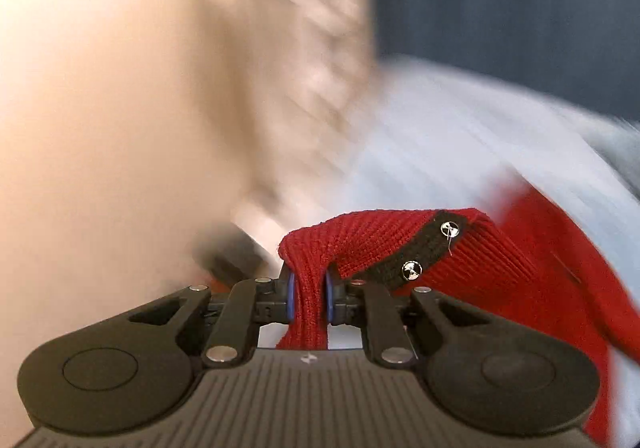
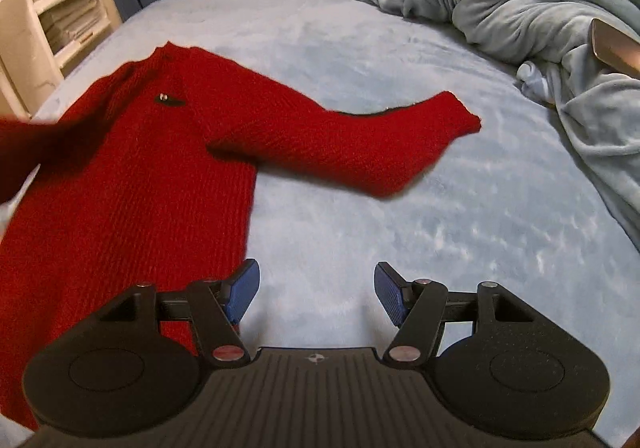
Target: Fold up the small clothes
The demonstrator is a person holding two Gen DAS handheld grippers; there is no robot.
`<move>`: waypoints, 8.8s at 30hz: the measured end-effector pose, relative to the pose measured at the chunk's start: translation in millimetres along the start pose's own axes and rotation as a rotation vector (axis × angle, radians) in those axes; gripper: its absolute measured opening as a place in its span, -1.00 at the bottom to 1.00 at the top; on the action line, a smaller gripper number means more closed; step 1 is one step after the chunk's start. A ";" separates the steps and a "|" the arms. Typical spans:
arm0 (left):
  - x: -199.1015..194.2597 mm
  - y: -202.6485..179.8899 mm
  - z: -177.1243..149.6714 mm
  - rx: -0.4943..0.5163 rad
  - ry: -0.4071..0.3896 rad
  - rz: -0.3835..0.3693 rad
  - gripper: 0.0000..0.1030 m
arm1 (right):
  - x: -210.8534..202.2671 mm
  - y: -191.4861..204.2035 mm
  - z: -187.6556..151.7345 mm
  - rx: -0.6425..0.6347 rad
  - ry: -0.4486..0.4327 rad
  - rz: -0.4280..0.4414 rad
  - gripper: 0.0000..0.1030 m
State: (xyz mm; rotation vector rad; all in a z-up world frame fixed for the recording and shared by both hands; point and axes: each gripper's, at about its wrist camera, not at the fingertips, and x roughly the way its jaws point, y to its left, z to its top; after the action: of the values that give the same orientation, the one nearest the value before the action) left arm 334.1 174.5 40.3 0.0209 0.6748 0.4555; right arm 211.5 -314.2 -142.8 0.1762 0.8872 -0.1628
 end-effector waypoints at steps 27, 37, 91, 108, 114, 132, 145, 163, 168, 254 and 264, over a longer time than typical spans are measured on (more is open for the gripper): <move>-77.2 -87.9 -267.1 0.318 0.340 -0.431 0.98 | -17.0 -110.2 70.1 0.199 -0.029 -0.010 -0.88; -72.8 -155.6 -275.0 0.342 0.345 -0.644 0.98 | -12.2 -105.8 83.9 0.169 -0.026 -0.022 -0.87; -57.1 -212.4 -297.6 0.336 0.371 -0.563 0.99 | 7.5 -109.3 132.9 0.235 -0.044 -0.023 -0.87; -16.4 -124.7 -255.8 0.035 0.355 -0.325 -0.90 | 7.3 -119.3 112.2 0.285 -0.013 0.019 -0.87; -88.9 -85.8 -219.9 0.086 0.203 -0.395 -0.92 | -49.1 -103.1 61.3 0.228 0.017 0.121 -0.88; -62.3 76.7 -259.1 -0.093 0.380 -0.129 0.35 | -101.0 -74.0 -103.9 0.343 0.271 0.200 -0.29; -15.6 6.2 -260.2 0.046 0.422 -0.160 -0.84 | -42.5 -27.3 -99.7 0.225 0.321 0.305 -0.86; -9.7 14.3 -263.3 0.060 0.414 -0.131 -0.52 | -31.6 -25.0 -104.4 0.073 0.322 0.148 -0.15; -7.7 11.6 -264.5 0.113 0.406 -0.115 -0.40 | -24.1 -25.5 -111.7 0.072 0.313 0.136 -0.58; -17.2 -94.1 -186.0 0.106 0.338 -0.181 0.60 | 108.4 -156.0 106.8 0.265 -0.029 0.283 -0.79; -20.3 -85.2 -179.0 0.069 0.310 -0.190 0.60 | -8.5 -207.0 90.3 0.541 -0.340 -0.493 -0.63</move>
State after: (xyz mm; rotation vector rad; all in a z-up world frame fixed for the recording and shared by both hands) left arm 245.5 66.6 -101.9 -0.0499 0.9878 0.2535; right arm 230.2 -535.0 -97.9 0.4174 0.5161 -0.8708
